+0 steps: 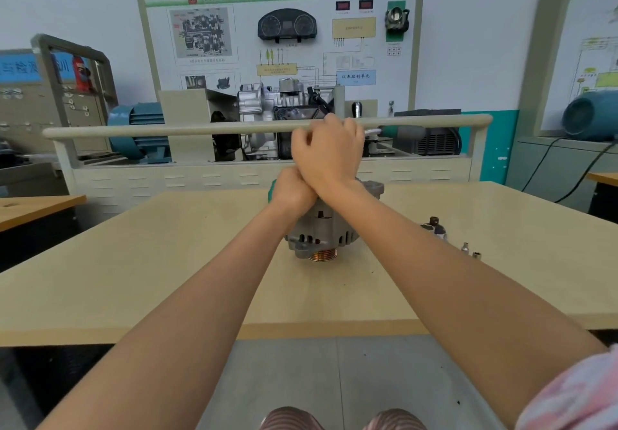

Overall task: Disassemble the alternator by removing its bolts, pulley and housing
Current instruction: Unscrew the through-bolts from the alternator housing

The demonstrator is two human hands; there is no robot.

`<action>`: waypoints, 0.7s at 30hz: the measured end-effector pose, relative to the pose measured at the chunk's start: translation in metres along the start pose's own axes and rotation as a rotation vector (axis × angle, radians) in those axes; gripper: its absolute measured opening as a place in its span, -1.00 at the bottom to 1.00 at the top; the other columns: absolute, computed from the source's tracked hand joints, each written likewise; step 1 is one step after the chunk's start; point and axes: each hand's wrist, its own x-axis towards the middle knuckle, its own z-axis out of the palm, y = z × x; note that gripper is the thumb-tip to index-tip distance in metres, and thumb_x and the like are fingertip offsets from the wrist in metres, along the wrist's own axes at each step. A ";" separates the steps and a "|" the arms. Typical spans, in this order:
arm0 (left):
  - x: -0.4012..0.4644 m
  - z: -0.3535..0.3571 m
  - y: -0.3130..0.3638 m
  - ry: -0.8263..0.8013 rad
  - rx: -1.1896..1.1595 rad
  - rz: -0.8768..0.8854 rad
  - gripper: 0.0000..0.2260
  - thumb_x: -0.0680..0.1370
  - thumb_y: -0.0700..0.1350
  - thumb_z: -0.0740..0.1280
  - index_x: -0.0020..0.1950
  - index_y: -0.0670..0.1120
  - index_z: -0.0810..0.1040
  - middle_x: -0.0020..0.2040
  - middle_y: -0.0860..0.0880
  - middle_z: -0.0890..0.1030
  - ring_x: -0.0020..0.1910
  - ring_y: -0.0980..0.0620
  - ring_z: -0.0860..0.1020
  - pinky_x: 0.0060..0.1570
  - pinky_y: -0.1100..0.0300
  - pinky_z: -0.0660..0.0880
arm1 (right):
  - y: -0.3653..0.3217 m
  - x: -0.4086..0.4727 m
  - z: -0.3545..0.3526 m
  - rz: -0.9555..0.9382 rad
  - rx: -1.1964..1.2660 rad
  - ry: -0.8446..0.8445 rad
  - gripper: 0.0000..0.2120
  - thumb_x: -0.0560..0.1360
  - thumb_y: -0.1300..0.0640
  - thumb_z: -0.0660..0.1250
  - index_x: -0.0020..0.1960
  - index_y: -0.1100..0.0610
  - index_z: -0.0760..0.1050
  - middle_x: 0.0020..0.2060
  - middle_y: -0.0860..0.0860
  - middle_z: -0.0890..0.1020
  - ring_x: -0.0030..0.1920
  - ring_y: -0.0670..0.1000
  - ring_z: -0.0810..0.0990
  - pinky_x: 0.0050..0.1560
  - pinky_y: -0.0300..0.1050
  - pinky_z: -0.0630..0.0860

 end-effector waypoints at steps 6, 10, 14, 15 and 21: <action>-0.005 -0.003 -0.003 -0.133 -0.096 0.065 -0.82 0.58 -0.08 0.27 -0.19 0.06 0.59 -0.19 0.07 0.65 -0.09 0.11 0.58 -0.06 0.20 0.46 | 0.000 0.022 -0.005 0.409 1.131 -0.197 -0.49 0.55 0.20 0.11 -0.59 0.10 0.20 -0.66 -0.03 0.26 -0.56 -0.06 0.25 -0.39 -0.16 0.31; -0.006 -0.002 -0.003 -0.107 -0.122 0.051 -0.85 0.57 -0.06 0.31 -0.15 0.04 0.64 -0.13 0.02 0.69 -0.03 0.04 0.61 0.01 0.13 0.47 | 0.001 0.029 -0.008 0.598 1.390 -0.236 -0.49 0.57 0.21 0.06 -0.56 0.13 0.25 -0.69 -0.04 0.31 -0.58 -0.09 0.34 -0.32 -0.24 0.49; -0.006 0.001 -0.002 -0.050 -0.120 0.030 -0.85 0.56 -0.20 0.29 -0.16 -0.07 0.62 -0.14 -0.10 0.67 -0.11 -0.03 0.59 -0.03 0.09 0.50 | 0.005 0.011 -0.003 0.265 0.816 -0.077 -0.55 0.55 0.16 0.09 -0.52 0.12 0.29 -0.56 -0.05 0.35 -0.45 -0.09 0.33 -0.25 -0.14 0.35; -0.004 0.001 -0.002 -0.029 -0.103 0.013 -0.81 0.55 -0.25 0.26 -0.24 -0.09 0.56 -0.22 -0.10 0.62 -0.21 -0.01 0.54 -0.14 0.12 0.47 | 0.005 0.003 -0.001 0.102 0.517 -0.017 -0.63 0.52 0.14 0.11 -0.46 0.12 0.33 -0.49 -0.04 0.39 -0.39 -0.07 0.35 -0.20 -0.13 0.33; -0.004 0.003 -0.002 -0.012 -0.088 -0.009 -0.75 0.53 -0.28 0.26 -0.34 -0.08 0.45 -0.30 -0.11 0.53 -0.27 0.00 0.45 -0.23 0.15 0.37 | 0.000 0.006 -0.003 0.043 0.262 0.005 -0.60 0.54 0.09 0.13 -0.47 0.11 0.36 -0.50 -0.04 0.37 -0.34 0.01 0.39 -0.08 -0.07 0.35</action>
